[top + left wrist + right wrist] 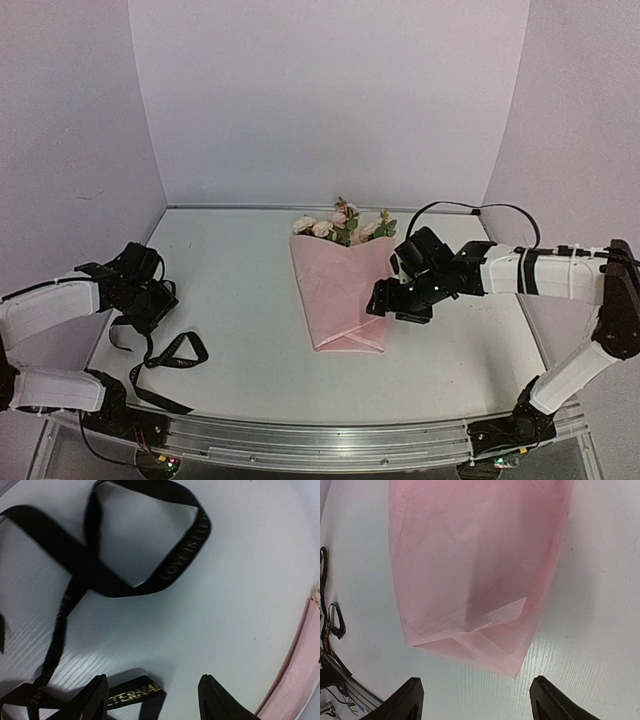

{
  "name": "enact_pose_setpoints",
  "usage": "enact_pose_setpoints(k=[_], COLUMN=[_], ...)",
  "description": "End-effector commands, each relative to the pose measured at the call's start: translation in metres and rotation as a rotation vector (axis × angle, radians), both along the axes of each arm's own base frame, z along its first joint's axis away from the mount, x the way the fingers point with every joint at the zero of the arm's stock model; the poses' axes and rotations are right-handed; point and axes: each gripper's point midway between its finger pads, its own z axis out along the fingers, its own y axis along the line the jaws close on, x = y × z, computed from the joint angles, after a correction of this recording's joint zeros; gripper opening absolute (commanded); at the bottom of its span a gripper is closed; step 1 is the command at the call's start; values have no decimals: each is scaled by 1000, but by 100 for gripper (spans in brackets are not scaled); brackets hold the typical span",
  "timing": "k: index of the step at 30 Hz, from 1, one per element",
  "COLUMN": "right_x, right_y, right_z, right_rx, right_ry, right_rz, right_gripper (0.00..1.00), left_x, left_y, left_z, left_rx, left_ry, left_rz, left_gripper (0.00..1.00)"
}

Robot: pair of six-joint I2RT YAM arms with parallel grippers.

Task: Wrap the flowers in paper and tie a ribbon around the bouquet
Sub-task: Pick up the ribbon from the corner of the board.

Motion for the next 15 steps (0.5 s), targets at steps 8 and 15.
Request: enact_pose_setpoints(k=[8, 15], right_x=[-19, -28], right_y=[4, -4], right_z=[5, -1], right_rx=[77, 80], right_ry=[23, 50], right_rz=[47, 30], right_gripper=[75, 74], left_x=[-77, -77], left_y=[51, 46], left_z=[-35, -46], left_rx=[106, 81], left_ry=[153, 178], left_rz=[344, 361], left_gripper=[65, 66])
